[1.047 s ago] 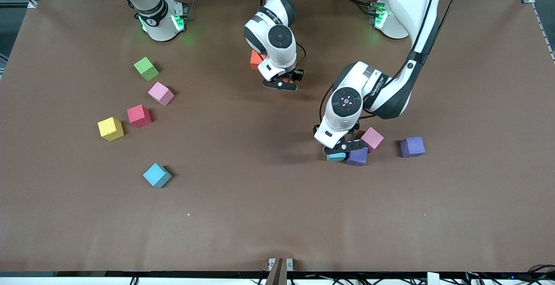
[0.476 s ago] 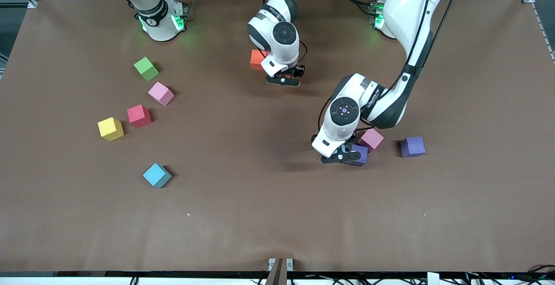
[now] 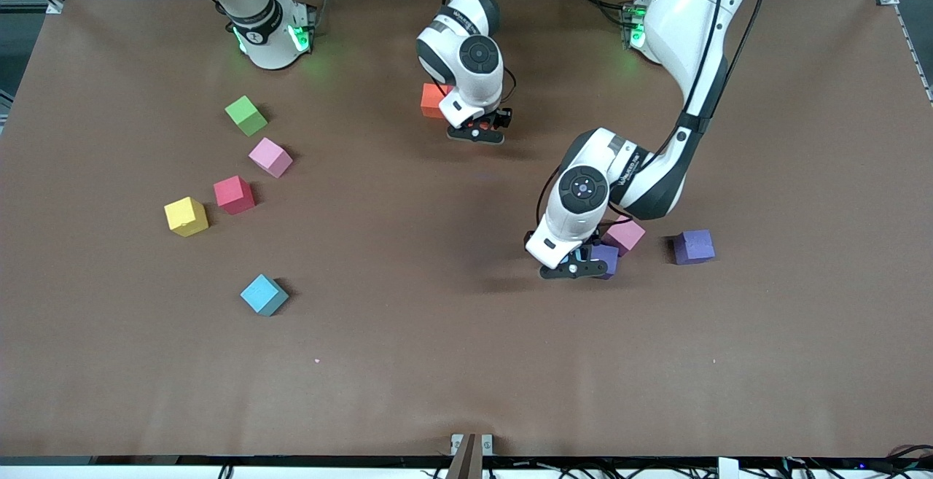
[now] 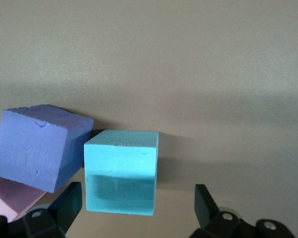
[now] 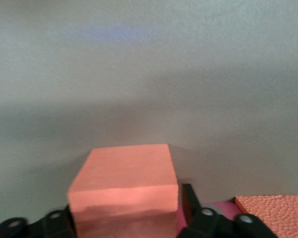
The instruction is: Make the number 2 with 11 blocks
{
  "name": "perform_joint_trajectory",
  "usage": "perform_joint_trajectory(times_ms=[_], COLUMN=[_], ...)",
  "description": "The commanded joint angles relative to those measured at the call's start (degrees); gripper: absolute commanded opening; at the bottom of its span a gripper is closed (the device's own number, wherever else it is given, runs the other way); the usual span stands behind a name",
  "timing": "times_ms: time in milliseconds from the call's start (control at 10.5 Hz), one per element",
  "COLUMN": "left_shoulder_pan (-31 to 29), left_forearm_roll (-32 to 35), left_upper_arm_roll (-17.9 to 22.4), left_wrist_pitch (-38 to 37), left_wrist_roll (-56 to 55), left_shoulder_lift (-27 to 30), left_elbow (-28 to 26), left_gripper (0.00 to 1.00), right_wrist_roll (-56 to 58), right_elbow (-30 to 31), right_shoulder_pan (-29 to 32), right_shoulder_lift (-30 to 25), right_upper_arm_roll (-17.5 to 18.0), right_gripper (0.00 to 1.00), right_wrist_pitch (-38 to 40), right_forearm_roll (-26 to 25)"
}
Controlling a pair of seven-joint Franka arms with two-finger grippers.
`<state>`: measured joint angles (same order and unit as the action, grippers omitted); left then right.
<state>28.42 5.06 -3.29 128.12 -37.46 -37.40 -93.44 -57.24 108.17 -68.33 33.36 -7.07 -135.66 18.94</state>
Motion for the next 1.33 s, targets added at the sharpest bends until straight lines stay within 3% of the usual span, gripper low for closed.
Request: perform_joint_trajectory(times_ms=[0,381,666,761,856,952,1047,1237], left_shoulder_pan=[0.1,0.1,0.1,0.1,0.1,0.1,0.6,0.9], left_forearm_roll=[-0.1,-0.1,-3.5,-3.9,-5.0,-7.9,-8.0,-7.9], left_upper_arm_roll=[1.2,1.8,1.8,1.8,1.8,1.8,1.8,1.1], left_wrist_pitch=[0.3,0.8,2.0,2.6,2.7,2.7,2.7,2.7], left_wrist_roll=[2.9,4.1,4.1,4.0,3.7,3.5,3.3,3.1], left_shoulder_lift=[-1.1,-1.8,-2.7,-2.9,-3.3,-3.6,-3.8,-3.5], left_elbow=[0.7,0.7,0.7,0.6,0.7,0.7,0.6,0.5], left_gripper=[1.00,1.00,1.00,0.87,0.61,0.41,0.34,0.33], right_wrist_roll=[-2.8,-2.7,0.9,5.3,7.3,7.3,6.9,6.9], right_elbow=[1.0,1.0,0.8,0.7,0.4,-0.1,-1.7,-3.8], right_shoulder_pan=[-0.9,-0.6,0.7,3.7,9.0,14.2,18.7,26.5], right_shoulder_lift=[-2.2,-10.1,-11.0,-10.8,-10.5,-10.2,-8.8,-5.0], right_upper_arm_roll=[-0.9,-7.2,-17.9,-20.7,-21.2,-21.2,-21.2,-21.2], right_gripper=[1.00,1.00,1.00,1.00,1.00,1.00,1.00,1.00], right_wrist_pitch=[-0.1,5.2,8.9,10.3,10.7,10.3,10.1,8.8], right_forearm_roll=[0.2,0.1,0.0,0.0,0.0,0.0,0.0,-0.1])
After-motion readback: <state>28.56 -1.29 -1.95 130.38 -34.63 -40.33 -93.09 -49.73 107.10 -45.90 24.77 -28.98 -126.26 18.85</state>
